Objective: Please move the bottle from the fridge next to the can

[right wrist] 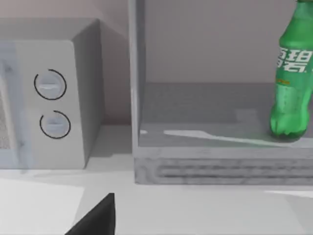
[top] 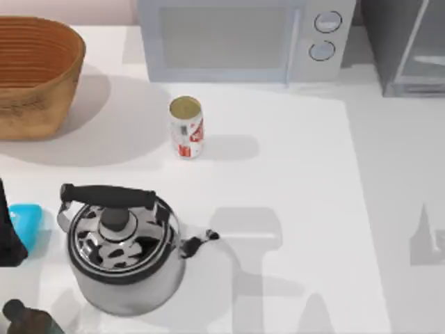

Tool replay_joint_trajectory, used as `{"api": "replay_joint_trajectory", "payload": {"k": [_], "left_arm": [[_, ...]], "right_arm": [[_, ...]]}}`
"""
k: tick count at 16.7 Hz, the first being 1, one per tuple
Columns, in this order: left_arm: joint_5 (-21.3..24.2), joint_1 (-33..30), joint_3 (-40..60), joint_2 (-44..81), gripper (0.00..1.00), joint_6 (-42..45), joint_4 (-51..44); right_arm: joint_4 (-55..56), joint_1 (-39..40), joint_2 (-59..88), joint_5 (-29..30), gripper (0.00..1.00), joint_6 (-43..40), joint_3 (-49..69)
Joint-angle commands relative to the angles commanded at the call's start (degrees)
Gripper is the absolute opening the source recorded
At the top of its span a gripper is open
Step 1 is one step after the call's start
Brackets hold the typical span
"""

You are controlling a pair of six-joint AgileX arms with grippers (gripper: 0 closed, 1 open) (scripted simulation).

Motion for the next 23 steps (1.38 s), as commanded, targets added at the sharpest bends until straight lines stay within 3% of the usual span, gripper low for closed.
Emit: {"api": "replay_joint_trajectory", "payload": {"k": [4,8,12,23], "left_arm": [[0.00,0.00,0.00,0.00,1.00,0.00,0.00],[0.00,0.00,0.00,0.00,1.00,0.00,0.00],[0.00,0.00,0.00,0.00,1.00,0.00,0.00],[0.00,0.00,0.00,0.00,1.00,0.00,0.00]], "right_arm": [[1.14,0.00,1.73,1.30,1.00,-0.01,1.64],[6.75,0.40,12.41,7.98,1.00,-0.06,10.03],[14.88,1.37,32.41,18.35,1.00,-0.10,22.58],[40.59,4.63,105.11,52.24,1.00,-0.37,62.80]]}}
